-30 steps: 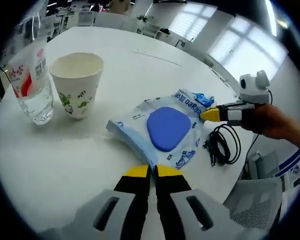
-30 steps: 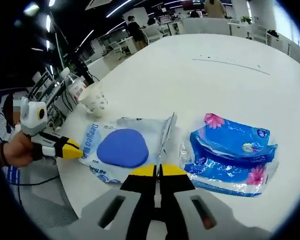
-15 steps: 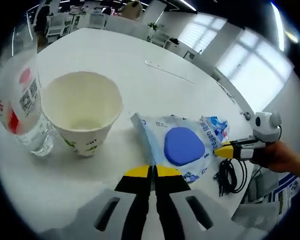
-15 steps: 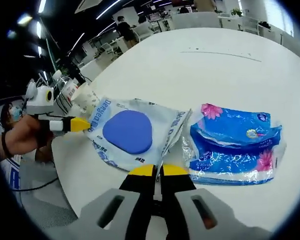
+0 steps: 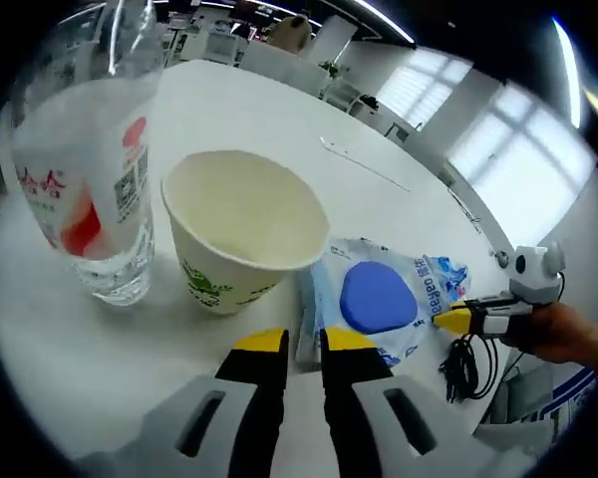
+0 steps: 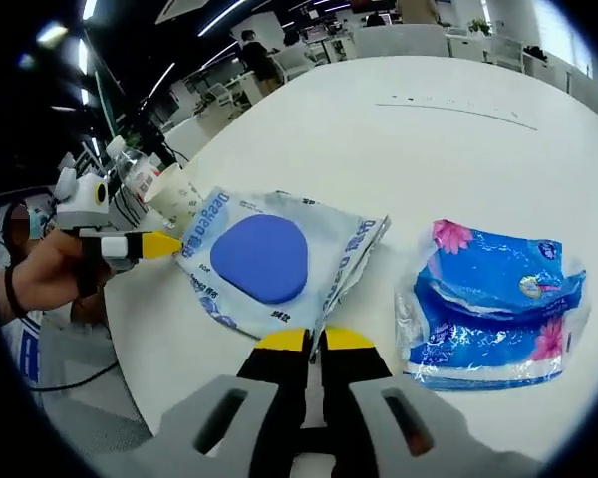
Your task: Arrange the tabletop items into an orderly group along one side of the table until the central work area is clear of visible clutter.
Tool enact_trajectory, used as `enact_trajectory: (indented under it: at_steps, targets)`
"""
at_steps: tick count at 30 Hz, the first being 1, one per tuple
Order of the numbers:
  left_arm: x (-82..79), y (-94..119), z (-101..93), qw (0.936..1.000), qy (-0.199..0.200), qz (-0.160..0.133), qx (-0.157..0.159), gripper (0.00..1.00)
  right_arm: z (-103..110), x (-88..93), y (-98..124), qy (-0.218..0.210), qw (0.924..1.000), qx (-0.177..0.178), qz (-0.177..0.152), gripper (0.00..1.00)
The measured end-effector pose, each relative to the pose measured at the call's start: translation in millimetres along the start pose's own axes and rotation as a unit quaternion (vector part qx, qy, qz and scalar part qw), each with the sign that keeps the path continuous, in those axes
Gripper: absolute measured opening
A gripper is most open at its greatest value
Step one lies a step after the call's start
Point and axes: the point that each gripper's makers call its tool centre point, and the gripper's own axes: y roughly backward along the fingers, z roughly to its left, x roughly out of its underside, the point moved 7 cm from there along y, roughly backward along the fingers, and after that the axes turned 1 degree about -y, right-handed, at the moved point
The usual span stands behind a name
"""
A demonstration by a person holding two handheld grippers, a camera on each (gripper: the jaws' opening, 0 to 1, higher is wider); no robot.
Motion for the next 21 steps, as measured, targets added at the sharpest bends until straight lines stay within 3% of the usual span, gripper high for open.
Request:
enact_trajectory:
  at_steps: [10,17,21]
  targets:
    - [10.0,6,-0.1,1.0,0.004,0.003,0.004,0.07,0,-4.9,-2,-0.018,0.9997,0.008,-0.01,0.0]
    - [15.0,-2,-4.0,0.9997,-0.006,0.023,0.0,0.01,-1,0.0,0,-0.029,0.9995,0.009,-0.013,0.0]
    - [12.7,-6,-3.6,0.9999,0.002,0.015,-0.003,0.01,-3,-1.4,0,-0.031,0.9994,0.009,-0.014,0.0]
